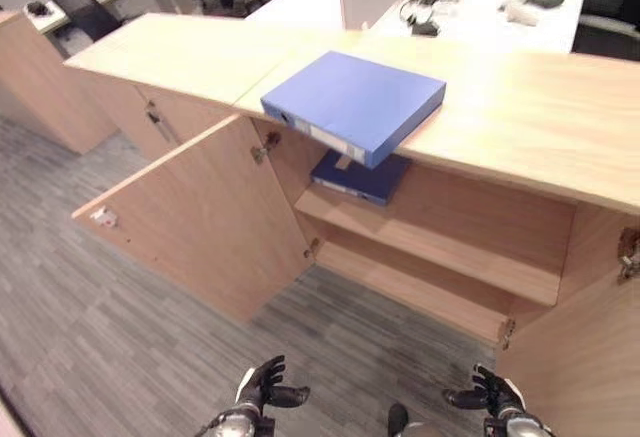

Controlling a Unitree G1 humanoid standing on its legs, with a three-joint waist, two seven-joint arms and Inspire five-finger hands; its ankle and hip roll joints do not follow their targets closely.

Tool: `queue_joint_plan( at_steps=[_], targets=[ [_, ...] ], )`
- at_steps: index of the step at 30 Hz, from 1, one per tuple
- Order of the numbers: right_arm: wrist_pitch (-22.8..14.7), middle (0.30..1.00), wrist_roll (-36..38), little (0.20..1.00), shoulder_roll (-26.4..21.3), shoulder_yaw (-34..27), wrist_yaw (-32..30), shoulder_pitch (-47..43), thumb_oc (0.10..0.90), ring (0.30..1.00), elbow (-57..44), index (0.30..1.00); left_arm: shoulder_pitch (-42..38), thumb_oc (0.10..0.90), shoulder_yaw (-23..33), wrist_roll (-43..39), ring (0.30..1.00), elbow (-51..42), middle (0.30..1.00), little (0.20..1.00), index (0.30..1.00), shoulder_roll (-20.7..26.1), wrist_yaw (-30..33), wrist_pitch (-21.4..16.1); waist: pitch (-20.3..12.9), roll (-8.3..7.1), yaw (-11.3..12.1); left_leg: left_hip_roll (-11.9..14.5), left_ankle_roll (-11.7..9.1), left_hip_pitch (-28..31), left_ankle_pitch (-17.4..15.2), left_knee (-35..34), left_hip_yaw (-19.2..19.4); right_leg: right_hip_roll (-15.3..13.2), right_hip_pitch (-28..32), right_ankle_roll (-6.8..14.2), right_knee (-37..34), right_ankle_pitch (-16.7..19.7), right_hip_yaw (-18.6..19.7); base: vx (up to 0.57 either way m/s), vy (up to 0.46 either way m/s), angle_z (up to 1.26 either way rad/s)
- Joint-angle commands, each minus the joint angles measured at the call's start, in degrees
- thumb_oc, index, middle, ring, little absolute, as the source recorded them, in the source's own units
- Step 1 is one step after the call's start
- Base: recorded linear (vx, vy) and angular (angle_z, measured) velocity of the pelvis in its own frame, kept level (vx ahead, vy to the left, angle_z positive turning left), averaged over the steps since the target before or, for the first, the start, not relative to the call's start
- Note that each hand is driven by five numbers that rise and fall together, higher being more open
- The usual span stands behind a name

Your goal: Put the empty folder in the office cabinet

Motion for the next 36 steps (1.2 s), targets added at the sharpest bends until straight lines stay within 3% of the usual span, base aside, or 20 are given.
queue_joint_plan(
  at_steps=[1,2,6,11,13,19,28,30,32,33,35,36],
  targets=[
    [-2.62,0.900,-1.32,0.900,-1.89,-0.15,0.23,-1.04,0.800,0.900,-2.95,0.900,-0.01,0.800,-0.99,-0.86,0.900,-1.60,0.900,0.900,0.900,2.04,1.70,-1.80,2.40,2.23,3.18,-2.79,0.68,-5.55,0.65,-9.41,-9.13,-2.74,3.80,10.10,1.09,-6.04,-1.22,0.31,0.027,-0.60],
    [-2.62,0.900,-1.33,0.900,-1.89,-0.16,0.23,-1.05,0.800,0.900,-2.95,0.900,-0.04,0.800,-0.99,-0.86,0.900,-1.59,0.900,0.900,0.900,2.03,1.71,-1.81,2.34,2.19,3.23,-2.84,0.71,-5.56,0.85,-9.64,-9.06,-2.79,3.68,10.10,1.07,-5.95,-1.17,0.21,-0.004,-0.80],
    [-2.81,0.900,-2.14,0.900,-1.67,1.81,-0.07,-2.18,0.800,0.900,-3.35,0.900,-1.01,0.800,-0.93,-1.51,0.900,0.27,0.900,0.900,0.900,1.70,2.41,-2.09,3.50,3.10,6.13,-8.80,1.00,-9.52,2.61,-17.03,-17.08,0.38,6.21,9.34,2.02,-8.02,4.60,0.23,-0.037,-0.98],
    [-2.90,0.900,-3.60,0.900,-1.23,3.72,0.11,-3.05,0.800,0.900,-3.44,0.900,-1.74,0.800,-0.43,-1.85,0.900,1.55,0.900,0.900,0.900,1.82,2.64,-2.11,4.14,3.32,7.69,-10.62,1.32,-11.00,3.74,-18.50,-21.42,2.95,7.22,8.74,3.09,-9.56,10.55,0.18,-0.003,-1.24],
    [-2.84,0.900,-4.34,0.900,-0.56,4.43,0.47,-2.71,0.800,0.900,-3.25,0.900,-1.24,0.800,-0.25,-1.60,0.900,2.25,0.900,0.900,0.900,1.69,2.45,-2.02,3.07,3.02,7.55,-10.47,1.76,-8.86,2.73,-19.81,-21.01,3.20,8.57,8.94,2.30,-10.16,12.08,0.22,0.053,-0.95],
    [-2.65,0.900,-4.48,0.900,0.66,4.38,0.59,-1.73,0.800,0.900,-3.21,0.900,-1.57,0.800,-1.24,-0.67,0.900,2.16,0.900,0.900,0.900,1.81,2.18,-1.85,1.11,1.90,6.35,-10.11,2.27,-5.91,2.31,-22.68,-17.71,1.58,9.72,9.84,0.91,-10.69,12.02,0.14,0.088,-0.15],
    [-1.97,0.900,-4.38,0.900,2.93,4.58,1.10,-3.03,0.800,0.900,-2.10,0.900,-2.38,0.800,-1.58,2.33,0.900,2.91,0.900,0.900,0.900,3.54,2.26,-1.55,-1.40,0.10,6.03,-11.82,5.18,-2.10,-0.76,-26.18,-12.66,-1.86,7.29,13.55,3.34,-10.17,13.11,0.08,0.117,-0.19],
    [-1.88,0.900,-4.39,0.900,3.33,4.74,1.20,-3.49,0.800,0.900,-2.33,0.900,-2.57,0.800,-1.40,2.21,0.900,2.71,0.900,0.900,0.900,4.06,2.23,-1.39,-1.69,-0.23,6.47,-12.01,5.86,-1.56,-1.63,-26.34,-12.04,-2.16,5.93,14.34,5.38,-10.15,12.97,0.05,0.113,-0.33],
    [-1.88,0.900,-4.39,0.900,3.98,5.10,1.19,-4.70,0.800,0.900,-2.80,0.900,-3.12,0.800,-0.82,1.65,0.900,2.22,0.900,0.900,0.900,4.96,2.45,-1.23,-1.10,0.40,6.76,-11.44,6.87,-0.36,-2.30,-27.18,-11.93,-0.55,0.28,17.12,15.54,-9.82,11.14,-0.01,0.086,-0.41],
    [-1.88,0.900,-4.39,0.900,3.98,5.11,1.19,-4.73,0.800,0.900,-2.80,0.900,-3.14,0.800,-0.80,1.64,0.900,2.23,0.900,0.900,0.900,4.96,2.45,-1.23,-1.08,0.34,6.83,-11.49,6.87,-0.40,-2.32,-27.15,-11.84,-0.58,0.02,17.13,15.97,-10.04,11.23,-0.03,0.042,-0.37],
    [-1.85,0.900,-4.19,0.900,4.70,5.24,1.19,-5.75,0.800,0.900,-2.66,0.900,-3.53,0.800,-0.33,1.30,0.900,2.48,0.900,0.900,0.900,5.22,2.58,-1.08,0.09,1.10,6.57,-10.59,7.25,1.62,-3.13,-27.84,-11.50,-0.06,-4.37,20.40,24.17,-7.30,7.43,-0.04,0.015,-0.32],
    [-1.64,0.900,-4.40,0.900,5.12,5.18,1.27,-6.01,0.800,0.900,-2.45,0.900,-3.35,0.800,-0.24,1.41,0.900,2.78,0.900,0.900,0.900,5.16,2.68,-0.91,0.69,1.52,6.37,-9.99,7.08,2.52,-3.52,-27.96,-10.99,-0.53,-7.04,20.40,27.61,-4.94,5.28,0.01,-0.008,-0.21]
  ],
)
